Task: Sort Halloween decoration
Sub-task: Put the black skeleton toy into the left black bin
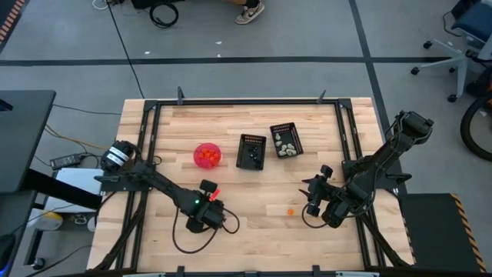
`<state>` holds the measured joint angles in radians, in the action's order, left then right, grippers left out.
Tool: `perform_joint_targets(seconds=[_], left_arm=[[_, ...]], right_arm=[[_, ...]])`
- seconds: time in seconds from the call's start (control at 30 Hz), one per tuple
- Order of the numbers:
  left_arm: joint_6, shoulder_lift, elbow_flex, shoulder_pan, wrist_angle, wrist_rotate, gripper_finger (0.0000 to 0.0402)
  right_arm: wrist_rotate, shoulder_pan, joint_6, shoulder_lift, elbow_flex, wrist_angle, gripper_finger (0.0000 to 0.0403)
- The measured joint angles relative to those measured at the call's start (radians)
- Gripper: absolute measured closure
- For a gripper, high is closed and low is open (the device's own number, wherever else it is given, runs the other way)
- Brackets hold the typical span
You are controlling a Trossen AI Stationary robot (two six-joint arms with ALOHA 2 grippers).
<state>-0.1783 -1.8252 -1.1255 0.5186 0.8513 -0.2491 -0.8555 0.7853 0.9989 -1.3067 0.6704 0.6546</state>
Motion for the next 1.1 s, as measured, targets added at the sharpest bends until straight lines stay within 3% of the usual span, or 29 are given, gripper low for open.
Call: perform_joint_targets(seconds=[0.43, 1.1], left_arm=[[0.018, 0.007, 0.0, -0.114, -0.066, -0.124, 0.0361], [-0.083, 0.008, 0.0, -0.428, -0.508, -0.121, 0.0356]], right_arm=[[-0.005, 0.0, -0.008, 0.0, 0.0, -0.005, 0.0234], [-0.008, 0.0, -0.016, 0.0, -0.001, -0.007, 0.0234]])
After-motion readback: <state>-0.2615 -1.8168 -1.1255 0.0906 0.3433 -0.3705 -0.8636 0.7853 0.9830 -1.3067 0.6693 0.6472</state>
